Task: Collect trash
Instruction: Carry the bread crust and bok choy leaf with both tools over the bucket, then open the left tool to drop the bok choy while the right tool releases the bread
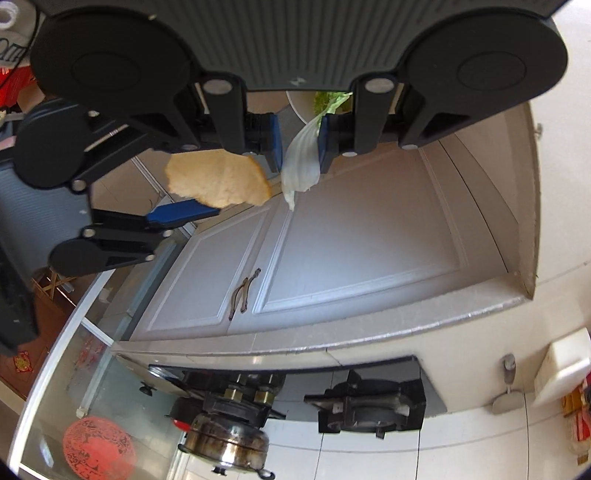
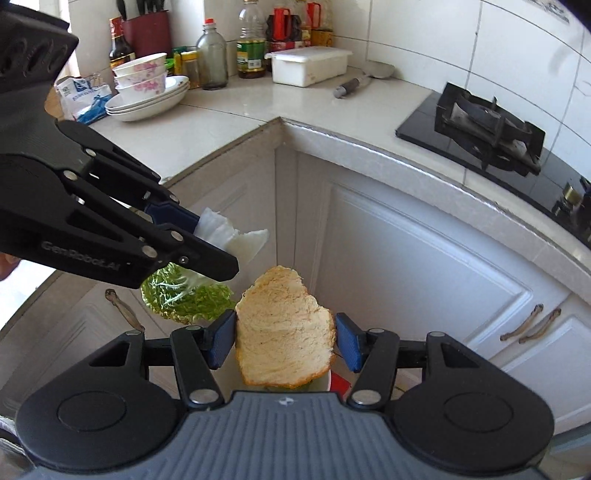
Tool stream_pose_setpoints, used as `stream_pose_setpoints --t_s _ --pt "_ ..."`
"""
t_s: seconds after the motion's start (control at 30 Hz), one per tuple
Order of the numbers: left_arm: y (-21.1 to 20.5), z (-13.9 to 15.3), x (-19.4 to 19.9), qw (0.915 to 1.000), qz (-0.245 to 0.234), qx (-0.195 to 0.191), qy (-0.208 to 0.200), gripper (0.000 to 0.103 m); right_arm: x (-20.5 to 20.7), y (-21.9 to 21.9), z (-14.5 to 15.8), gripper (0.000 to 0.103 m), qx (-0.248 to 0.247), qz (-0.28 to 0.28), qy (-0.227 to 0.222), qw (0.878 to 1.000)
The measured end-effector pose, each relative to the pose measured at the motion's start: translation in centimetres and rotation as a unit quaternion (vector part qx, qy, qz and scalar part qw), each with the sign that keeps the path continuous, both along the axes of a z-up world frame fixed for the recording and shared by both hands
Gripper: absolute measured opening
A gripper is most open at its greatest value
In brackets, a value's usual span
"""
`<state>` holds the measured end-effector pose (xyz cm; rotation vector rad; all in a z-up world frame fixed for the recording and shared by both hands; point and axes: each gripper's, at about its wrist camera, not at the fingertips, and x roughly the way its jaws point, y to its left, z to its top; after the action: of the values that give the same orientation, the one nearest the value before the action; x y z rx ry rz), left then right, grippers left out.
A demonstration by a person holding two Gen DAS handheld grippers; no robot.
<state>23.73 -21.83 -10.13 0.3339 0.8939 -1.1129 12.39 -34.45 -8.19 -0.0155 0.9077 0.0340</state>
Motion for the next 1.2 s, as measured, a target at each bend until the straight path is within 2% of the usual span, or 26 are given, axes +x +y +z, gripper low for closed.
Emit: stream_pose_setpoints --t_s 0.23,0.33,0.37,0.4,0.43,0.47,0.5,0.73,0.87,1.2 --pt "-1.7 -4.2 1.1 0.9987 0.024 0.021 0.041 0.018 -0.2 -1.5 -0.6 0.062 0.000 -0.018 0.006 1.000" --pt "-2.1 -5.4 1.4 0.9983 0.032 0.026 0.041 0.020 -0.2 -1.9 -0.7 0.063 0.000 -0.022 0.007 1.000" --pt "-2.2 -5.7 1.5 0.9981 0.034 0.031 0.042 0.027 -0.2 -2.0 -0.7 0.063 -0.001 -0.022 0.008 1.000" --pt "-2.3 -5.9 1.5 0.9978 0.037 0.036 0.042 0.042 -0.1 -2.1 -0.7 0.062 -0.001 -0.022 0.008 1.000" --pt "-2.2 -6.0 1.5 0.9976 0.043 0.038 0.037 0.051 -0.1 -2.1 -0.8 0.063 -0.001 -0.022 0.009 1.000" --pt "-2.1 -6.1 1.5 0.9975 0.053 0.038 0.029 0.068 -0.1 -2.2 -0.8 0.062 -0.001 -0.023 0.010 1.000" --pt "-2.0 -6.0 1.5 0.9973 0.060 0.037 0.020 0.079 0.0 -2.2 -0.9 0.062 -0.001 -0.023 0.011 1.000" --pt "-1.0 -4.5 1.1 0.9958 0.076 0.041 -0.030 0.083 0.4 -2.4 -1.3 0.063 0.000 -0.020 0.015 1.000" --pt "0.2 -2.9 0.2 0.9935 0.086 0.042 -0.061 0.089 0.9 -2.3 -2.1 0.062 0.004 -0.015 0.020 1.000" --pt "4.8 -0.1 -1.7 0.9834 0.149 0.042 -0.094 0.096 3.6 -1.3 -6.5 0.063 0.025 0.011 0.061 0.998"
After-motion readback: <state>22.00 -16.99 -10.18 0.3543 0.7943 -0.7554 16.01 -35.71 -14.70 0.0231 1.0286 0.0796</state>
